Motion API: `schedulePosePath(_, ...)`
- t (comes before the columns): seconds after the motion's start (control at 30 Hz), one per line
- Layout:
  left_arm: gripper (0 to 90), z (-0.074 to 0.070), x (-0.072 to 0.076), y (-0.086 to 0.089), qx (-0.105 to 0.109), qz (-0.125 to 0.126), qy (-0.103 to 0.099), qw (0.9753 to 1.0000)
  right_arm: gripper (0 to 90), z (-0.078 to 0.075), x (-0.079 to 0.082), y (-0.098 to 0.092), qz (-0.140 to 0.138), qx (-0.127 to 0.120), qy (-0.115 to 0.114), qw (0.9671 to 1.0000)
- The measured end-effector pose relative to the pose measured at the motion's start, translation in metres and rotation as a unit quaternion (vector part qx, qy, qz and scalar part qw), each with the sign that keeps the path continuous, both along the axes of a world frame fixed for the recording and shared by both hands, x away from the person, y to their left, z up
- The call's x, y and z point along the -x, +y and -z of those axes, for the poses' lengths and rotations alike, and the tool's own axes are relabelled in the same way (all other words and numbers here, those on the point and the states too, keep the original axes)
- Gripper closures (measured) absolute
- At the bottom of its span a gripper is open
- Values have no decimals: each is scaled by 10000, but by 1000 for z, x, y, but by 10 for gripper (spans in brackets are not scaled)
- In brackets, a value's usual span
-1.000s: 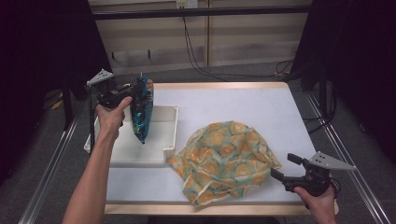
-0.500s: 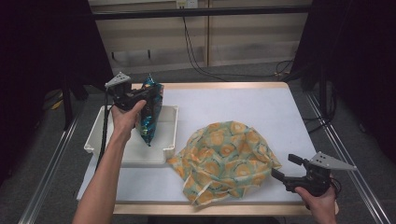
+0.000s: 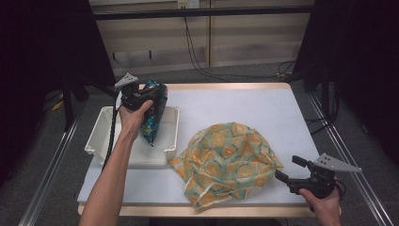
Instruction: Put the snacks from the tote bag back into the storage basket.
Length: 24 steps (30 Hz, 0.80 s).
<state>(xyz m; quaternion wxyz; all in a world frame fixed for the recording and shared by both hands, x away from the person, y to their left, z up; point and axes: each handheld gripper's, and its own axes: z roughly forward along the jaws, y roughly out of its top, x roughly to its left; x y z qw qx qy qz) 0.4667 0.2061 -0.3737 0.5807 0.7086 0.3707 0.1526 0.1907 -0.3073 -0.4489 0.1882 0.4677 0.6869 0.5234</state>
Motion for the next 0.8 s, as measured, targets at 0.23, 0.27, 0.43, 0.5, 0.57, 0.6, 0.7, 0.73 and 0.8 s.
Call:
schedulePosePath(0.23,868,-13,5,15,66,-590,-184,9981,56,0,2,-1,8,3,-5,10000)
schedulePosePath(0.27,868,-15,5,20,126,-590,-193,9980,56,0,1,-2,22,3,-5,10000)
schedulePosePath(0.43,866,-18,7,29,264,-662,-267,9971,56,0,1,-1,26,28,10,10000)
schedulePosePath(0.5,860,-15,5,28,197,-429,-214,9987,56,1,0,0,-1,28,16,10000)
schedulePosePath(0.57,854,-9,3,19,165,-255,-92,9995,57,1,0,2,-15,40,46,10000)
schedulePosePath(0.6,847,-7,2,15,7,-174,-57,9998,57,1,0,3,-46,20,49,10000)
schedulePosePath(0.7,810,0,-1,2,18,-43,48,10000,57,1,-1,3,-64,38,41,10000)
schedulePosePath(0.73,804,1,-2,0,4,-16,44,10000,57,1,0,2,-58,25,43,10000)
schedulePosePath(0.8,771,0,-3,-3,-23,-23,107,9999,57,1,0,1,-27,45,44,10000)
